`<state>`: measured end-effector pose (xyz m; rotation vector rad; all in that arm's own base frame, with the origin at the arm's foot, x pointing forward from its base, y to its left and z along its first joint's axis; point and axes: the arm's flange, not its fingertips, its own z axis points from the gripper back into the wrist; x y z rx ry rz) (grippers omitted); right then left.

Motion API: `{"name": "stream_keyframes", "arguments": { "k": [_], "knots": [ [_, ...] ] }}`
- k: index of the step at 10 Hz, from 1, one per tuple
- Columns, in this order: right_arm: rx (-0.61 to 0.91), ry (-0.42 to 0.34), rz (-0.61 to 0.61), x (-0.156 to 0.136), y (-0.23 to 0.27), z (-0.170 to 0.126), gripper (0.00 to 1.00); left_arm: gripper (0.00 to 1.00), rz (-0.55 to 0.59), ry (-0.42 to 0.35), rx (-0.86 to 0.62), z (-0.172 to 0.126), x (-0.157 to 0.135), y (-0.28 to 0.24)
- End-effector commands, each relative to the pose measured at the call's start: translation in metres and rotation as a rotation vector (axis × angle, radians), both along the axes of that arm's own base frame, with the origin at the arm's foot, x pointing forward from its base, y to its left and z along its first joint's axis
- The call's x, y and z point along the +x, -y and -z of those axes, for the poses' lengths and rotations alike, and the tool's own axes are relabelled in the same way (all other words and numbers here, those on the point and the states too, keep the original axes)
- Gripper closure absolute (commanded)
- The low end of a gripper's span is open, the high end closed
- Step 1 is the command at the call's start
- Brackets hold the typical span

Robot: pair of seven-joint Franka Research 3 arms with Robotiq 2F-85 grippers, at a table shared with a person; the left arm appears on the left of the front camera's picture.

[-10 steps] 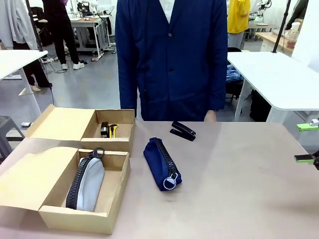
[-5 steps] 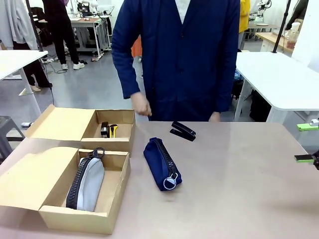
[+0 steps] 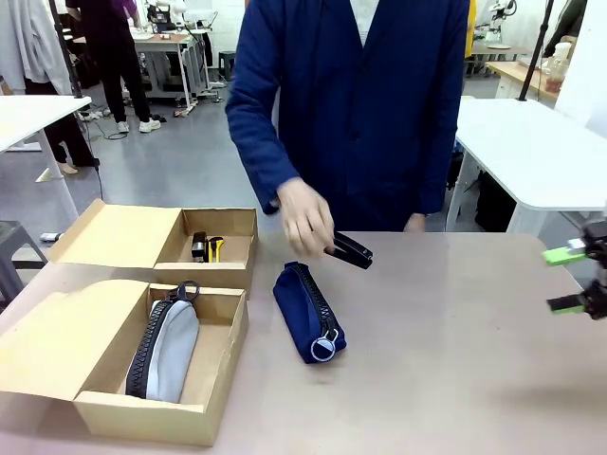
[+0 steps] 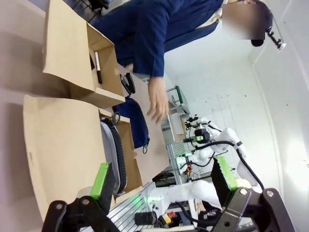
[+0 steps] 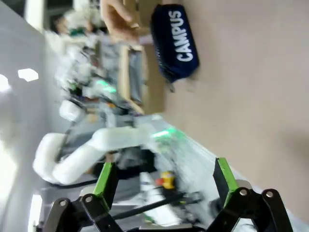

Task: Place items inside the box.
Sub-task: Pick up a Pencil pouch or Stapler and place it inside the Mailer Box closest to the robot.

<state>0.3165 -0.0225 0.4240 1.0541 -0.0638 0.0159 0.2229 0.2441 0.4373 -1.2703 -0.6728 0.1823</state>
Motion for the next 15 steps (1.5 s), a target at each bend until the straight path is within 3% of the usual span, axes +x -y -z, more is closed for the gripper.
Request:
{"name": "stream_keyframes", "arguments": {
  "k": [1,3,4,5,7,8,9,12,15],
  "knots": [
    [-0.297,0.225,-0.155,0.067,-0.066,-0.015,0.0,0.0,-0.001,0.029,-0.009,-0.002,0.0,0.001],
    [-0.398,0.222,-0.195,0.107,-0.14,-0.012,0.0,0.0,-0.001,0.029,-0.009,-0.002,0.0,0.001],
    [-0.324,0.248,-0.186,0.104,-0.128,-0.016,0.0,0.0,-0.001,0.029,-0.009,-0.002,0.0,0.001],
    [-0.248,0.285,-0.092,0.083,-0.078,-0.025,0.0,0.0,-0.001,0.029,-0.009,-0.002,0.0,0.001],
    [-0.218,0.385,0.059,0.013,0.001,-0.029,0.0,0.0,-0.001,0.029,-0.009,-0.002,0.0,0.001],
    [-0.254,0.423,0.127,-0.012,0.012,-0.022,0.0,0.0,-0.001,0.029,-0.009,-0.002,0.0,0.001],
    [-0.254,0.418,0.163,-0.019,0.012,-0.013,0.0,0.0,-0.001,0.029,-0.009,-0.002,0.0,0.001],
    [-0.21,0.386,0.13,-0.003,0.004,-0.002,0.0,0.0,-0.001,0.029,-0.009,-0.002,0.0,0.001],
    [-0.291,0.421,-0.051,0.043,-0.052,-0.012,0.0,0.0,-0.001,0.029,-0.009,-0.002,0.0,0.001]
  ]
}}
